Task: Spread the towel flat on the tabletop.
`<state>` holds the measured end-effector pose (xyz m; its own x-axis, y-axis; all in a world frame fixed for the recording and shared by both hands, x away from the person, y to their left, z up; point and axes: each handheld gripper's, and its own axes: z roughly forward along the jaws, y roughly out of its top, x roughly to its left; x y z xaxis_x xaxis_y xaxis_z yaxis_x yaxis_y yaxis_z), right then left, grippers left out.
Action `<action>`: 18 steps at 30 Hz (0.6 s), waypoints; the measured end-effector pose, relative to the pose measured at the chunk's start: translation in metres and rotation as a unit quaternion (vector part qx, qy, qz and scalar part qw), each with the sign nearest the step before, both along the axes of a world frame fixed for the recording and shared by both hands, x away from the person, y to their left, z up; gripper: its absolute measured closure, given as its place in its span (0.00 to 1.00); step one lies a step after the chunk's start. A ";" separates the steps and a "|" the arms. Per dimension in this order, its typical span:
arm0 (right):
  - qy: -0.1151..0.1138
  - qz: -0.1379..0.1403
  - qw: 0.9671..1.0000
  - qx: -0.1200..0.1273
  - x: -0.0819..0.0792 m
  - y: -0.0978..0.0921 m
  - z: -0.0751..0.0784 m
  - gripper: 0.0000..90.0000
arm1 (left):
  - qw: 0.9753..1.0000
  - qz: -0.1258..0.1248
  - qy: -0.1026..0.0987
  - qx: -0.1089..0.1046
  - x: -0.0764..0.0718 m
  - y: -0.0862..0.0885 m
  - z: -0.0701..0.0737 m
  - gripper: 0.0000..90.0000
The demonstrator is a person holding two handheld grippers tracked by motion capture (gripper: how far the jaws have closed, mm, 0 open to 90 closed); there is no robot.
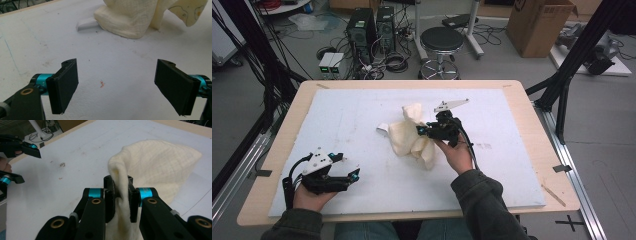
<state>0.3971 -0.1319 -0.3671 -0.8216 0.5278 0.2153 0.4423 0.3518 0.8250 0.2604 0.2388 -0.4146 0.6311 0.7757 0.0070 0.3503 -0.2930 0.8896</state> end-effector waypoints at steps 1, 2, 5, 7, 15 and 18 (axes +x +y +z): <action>0.002 -0.001 1.000 0.001 -0.001 -0.001 -0.001 0.91 | 1.000 -0.001 0.000 0.000 0.000 0.000 0.000 0.22; 0.003 0.000 1.000 0.003 -0.004 -0.002 -0.002 0.91 | 1.000 -0.001 0.000 0.000 0.000 0.000 0.000 0.22; 0.004 0.002 1.000 0.002 -0.008 -0.003 0.000 0.91 | 1.000 -0.001 -0.002 0.002 0.000 -0.001 0.000 0.22; 0.001 0.006 1.000 0.003 -0.013 -0.003 0.002 0.91 | 1.000 -0.002 -0.001 0.000 0.000 -0.002 0.000 0.22; 0.012 0.014 1.000 0.016 -0.030 -0.007 0.003 0.91 | 1.000 -0.005 -0.001 0.001 0.000 -0.002 0.001 0.22; 0.014 0.016 1.000 0.014 -0.036 -0.008 -0.001 0.90 | 1.000 -0.005 -0.002 0.003 0.000 -0.003 0.001 0.22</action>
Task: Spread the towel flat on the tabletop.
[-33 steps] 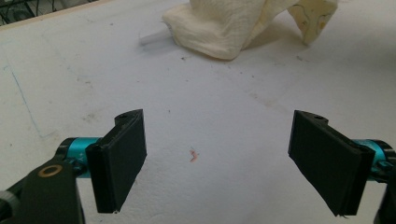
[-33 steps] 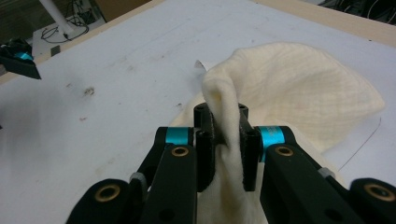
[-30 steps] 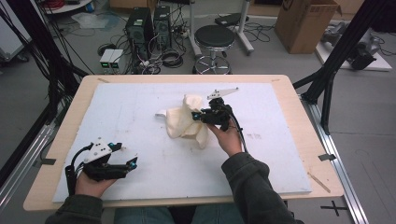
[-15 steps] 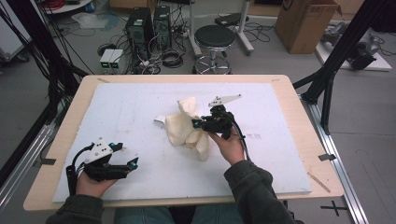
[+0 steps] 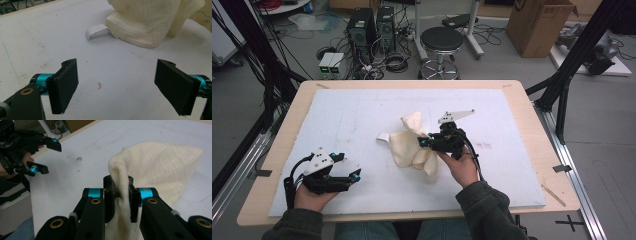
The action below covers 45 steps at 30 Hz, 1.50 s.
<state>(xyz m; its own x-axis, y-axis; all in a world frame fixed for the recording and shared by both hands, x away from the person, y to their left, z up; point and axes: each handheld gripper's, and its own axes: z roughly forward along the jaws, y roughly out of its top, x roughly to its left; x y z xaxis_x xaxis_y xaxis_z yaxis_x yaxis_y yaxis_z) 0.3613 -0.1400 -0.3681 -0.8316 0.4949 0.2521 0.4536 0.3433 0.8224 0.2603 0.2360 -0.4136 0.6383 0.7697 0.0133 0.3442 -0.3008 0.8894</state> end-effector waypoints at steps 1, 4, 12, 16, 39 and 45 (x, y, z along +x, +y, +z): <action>0.000 -0.001 1.000 -0.004 -0.001 0.000 -0.001 0.90 | 1.000 0.001 0.000 -0.001 0.000 0.000 0.000 0.22; 0.006 -0.004 1.000 -0.013 -0.004 -0.003 -0.007 0.89 | 1.000 0.000 0.000 -0.002 0.000 -0.001 0.000 0.22; 0.018 -0.012 0.998 -0.054 -0.006 -0.007 -0.028 0.86 | 1.000 0.001 0.001 -0.001 0.001 -0.001 -0.001 0.22; 0.022 -0.006 0.997 -0.076 -0.009 -0.007 -0.037 0.84 | 1.000 0.004 0.001 -0.001 0.001 0.000 -0.001 0.22; 0.038 0.012 0.997 -0.069 -0.037 -0.013 -0.050 0.55 | 1.000 -0.001 0.006 -0.006 0.006 -0.004 0.000 0.22; 0.015 0.010 0.999 -0.048 -0.037 -0.022 -0.042 0.41 | 1.000 -0.015 0.011 -0.003 0.013 -0.017 0.004 0.24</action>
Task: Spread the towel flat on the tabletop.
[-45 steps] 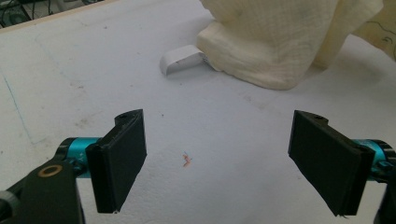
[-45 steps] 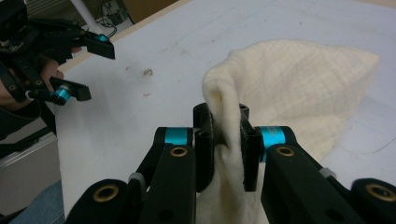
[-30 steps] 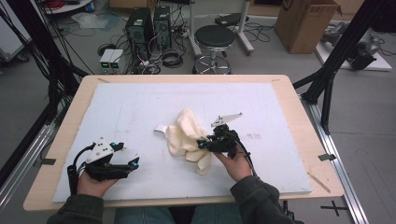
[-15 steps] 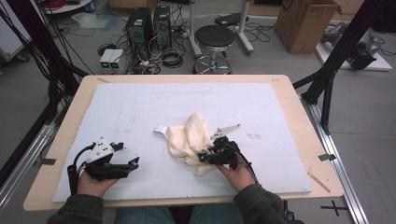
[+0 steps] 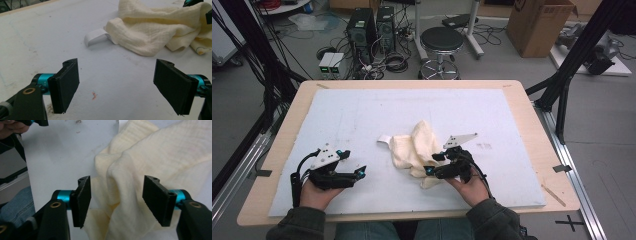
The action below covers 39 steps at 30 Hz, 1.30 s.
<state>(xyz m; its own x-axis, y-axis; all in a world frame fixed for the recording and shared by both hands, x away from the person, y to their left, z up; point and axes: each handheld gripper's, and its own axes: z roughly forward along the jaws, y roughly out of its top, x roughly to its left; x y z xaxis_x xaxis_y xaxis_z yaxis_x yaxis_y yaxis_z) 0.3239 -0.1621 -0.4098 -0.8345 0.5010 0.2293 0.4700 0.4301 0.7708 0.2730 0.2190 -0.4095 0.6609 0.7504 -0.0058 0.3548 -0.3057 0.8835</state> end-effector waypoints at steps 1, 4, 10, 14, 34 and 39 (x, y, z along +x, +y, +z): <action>-0.001 0.001 1.000 0.006 0.000 -0.003 0.002 0.40 | 1.000 -0.002 0.001 0.002 0.001 -0.002 0.000 0.24; -0.010 0.004 1.000 0.013 -0.001 -0.010 0.007 0.36 | 1.000 -0.009 0.007 0.002 0.005 -0.009 0.000 0.27; -0.030 0.000 0.999 0.021 0.000 -0.025 0.014 0.34 | 1.000 -0.004 0.016 0.011 0.021 -0.021 0.000 0.35; -0.045 -0.005 0.999 0.015 -0.001 -0.033 0.015 0.30 | 1.000 0.000 0.019 -0.001 0.034 -0.030 0.000 0.42; -0.077 -0.023 0.997 0.007 -0.002 -0.063 0.012 0.25 | 0.997 -0.001 0.074 -0.021 0.094 -0.072 -0.006 0.58; -0.078 -0.032 0.996 0.011 0.000 -0.069 0.012 0.25 | 0.995 0.001 0.095 -0.015 0.102 -0.078 -0.017 0.60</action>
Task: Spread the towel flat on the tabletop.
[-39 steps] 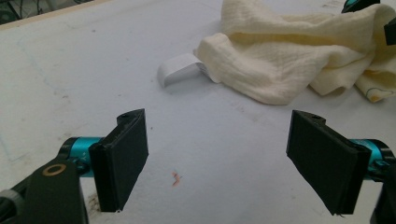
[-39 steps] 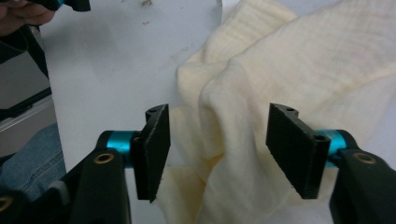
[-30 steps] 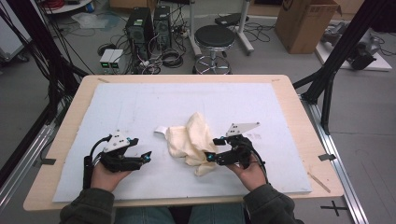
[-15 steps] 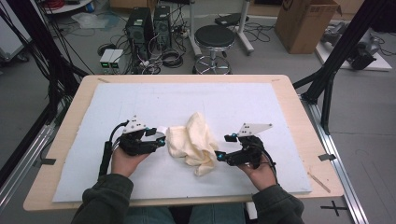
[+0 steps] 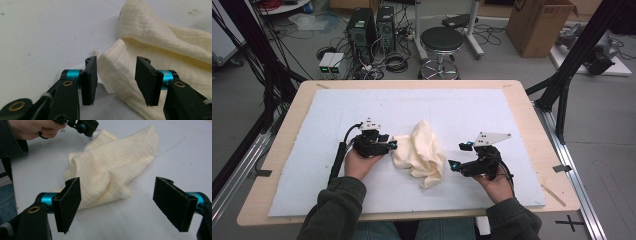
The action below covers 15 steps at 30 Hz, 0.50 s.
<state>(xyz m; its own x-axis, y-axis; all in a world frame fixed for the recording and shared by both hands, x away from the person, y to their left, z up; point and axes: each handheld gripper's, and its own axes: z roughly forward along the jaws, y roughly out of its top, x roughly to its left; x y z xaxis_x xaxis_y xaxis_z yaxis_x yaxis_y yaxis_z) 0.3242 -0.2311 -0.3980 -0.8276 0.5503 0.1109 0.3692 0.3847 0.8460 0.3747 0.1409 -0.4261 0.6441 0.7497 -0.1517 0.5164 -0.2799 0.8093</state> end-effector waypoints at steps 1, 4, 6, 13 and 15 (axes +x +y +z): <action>-0.002 -0.001 1.000 0.000 0.001 -0.001 0.000 0.25 | 1.000 -0.001 0.004 0.001 0.001 -0.002 -0.002 0.60; 0.002 -0.003 1.000 0.001 0.002 -0.002 0.000 0.25 | 1.000 -0.002 0.015 0.009 0.003 -0.006 -0.007 0.62; -0.001 -0.004 1.000 -0.001 0.003 -0.002 -0.001 0.25 | 1.000 -0.001 0.020 0.014 0.004 -0.007 -0.010 0.65; -0.003 -0.003 1.000 -0.004 0.005 -0.001 -0.001 0.26 | 0.998 0.003 0.021 0.051 0.005 -0.014 -0.015 0.85; -0.002 -0.004 1.000 -0.005 0.006 -0.001 -0.001 0.26 | 0.999 0.002 0.017 0.052 0.005 -0.015 -0.015 0.94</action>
<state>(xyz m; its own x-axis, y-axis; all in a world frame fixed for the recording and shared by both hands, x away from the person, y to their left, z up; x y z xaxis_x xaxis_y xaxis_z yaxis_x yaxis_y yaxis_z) 0.3300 -0.2322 -0.3992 -0.8237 0.5577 0.1025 0.3696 0.3909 0.8430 0.3793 0.1262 -0.4413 0.6362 0.7655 -0.0956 0.5452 -0.3585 0.7578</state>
